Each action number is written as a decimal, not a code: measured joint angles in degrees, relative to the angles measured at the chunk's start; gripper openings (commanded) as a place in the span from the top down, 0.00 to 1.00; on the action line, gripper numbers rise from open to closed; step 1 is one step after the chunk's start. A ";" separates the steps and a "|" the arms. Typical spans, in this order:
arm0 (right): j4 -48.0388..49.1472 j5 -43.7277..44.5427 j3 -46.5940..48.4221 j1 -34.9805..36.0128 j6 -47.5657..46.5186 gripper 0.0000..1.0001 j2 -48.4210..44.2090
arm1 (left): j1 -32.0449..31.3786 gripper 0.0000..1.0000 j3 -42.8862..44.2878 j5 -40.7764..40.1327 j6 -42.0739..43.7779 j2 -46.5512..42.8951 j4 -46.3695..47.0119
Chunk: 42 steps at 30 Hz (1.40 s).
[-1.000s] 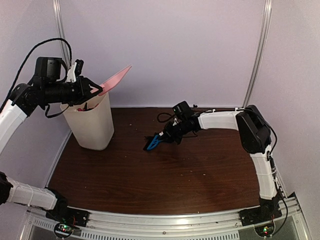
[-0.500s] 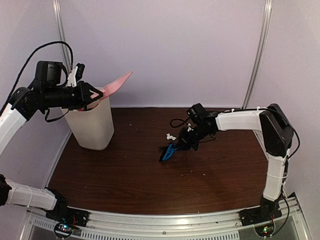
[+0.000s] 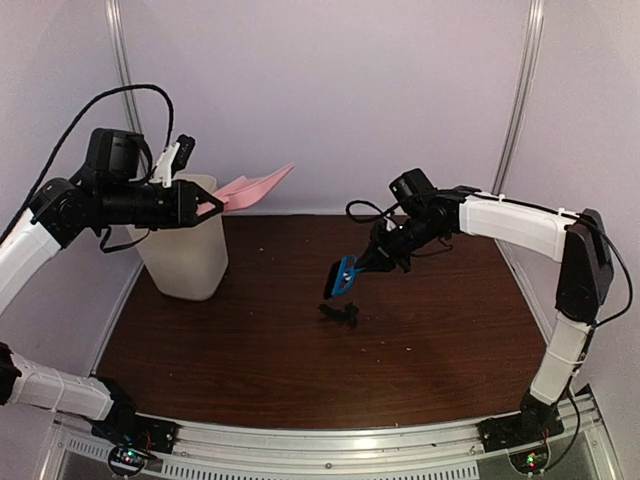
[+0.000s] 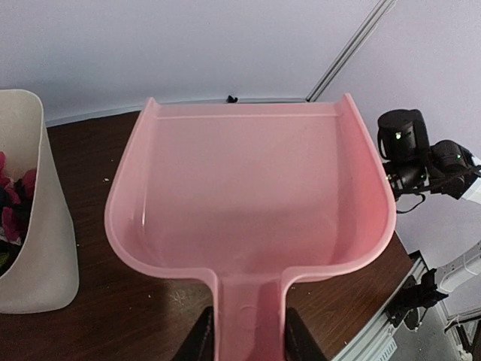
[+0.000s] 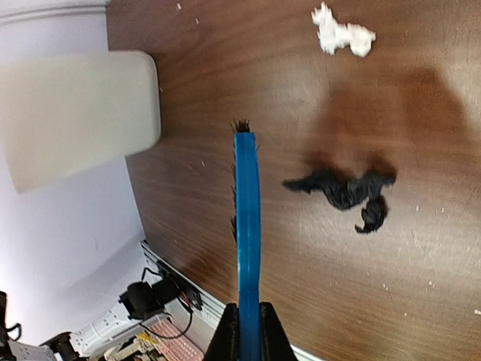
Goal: Sweep away the paper scraps from the table
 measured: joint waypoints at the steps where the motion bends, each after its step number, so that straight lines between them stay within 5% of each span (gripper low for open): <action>1: 0.92 0.20 1.07 -0.87 0.31 1.00 0.31 | 0.00 1.00 0.00 -0.07 0.33 0.48 0.00; 16: 7.96 3.82 17.84 -6.93 9.68 1.00 25.20 | -2.10 1.00 -1.99 -2.60 4.26 2.97 -1.75; 21: 7.13 3.52 14.19 -7.28 9.81 1.00 23.04 | -3.04 1.00 -6.47 -3.02 5.57 2.84 -2.99; 31: 7.48 -3.34 -10.38 -7.34 9.53 1.00 3.93 | -4.92 1.00 -10.25 -3.78 7.72 3.08 -3.41; 37: 1.64 -4.90 0.98 -8.00 1.03 1.00 2.93 | -8.50 1.00 -12.00 -5.55 10.88 4.44 -3.41; 42: -7.10 2.58 11.89 -10.23 -9.27 1.00 1.88 | -14.03 1.00 -13.75 -8.76 13.42 5.11 -3.34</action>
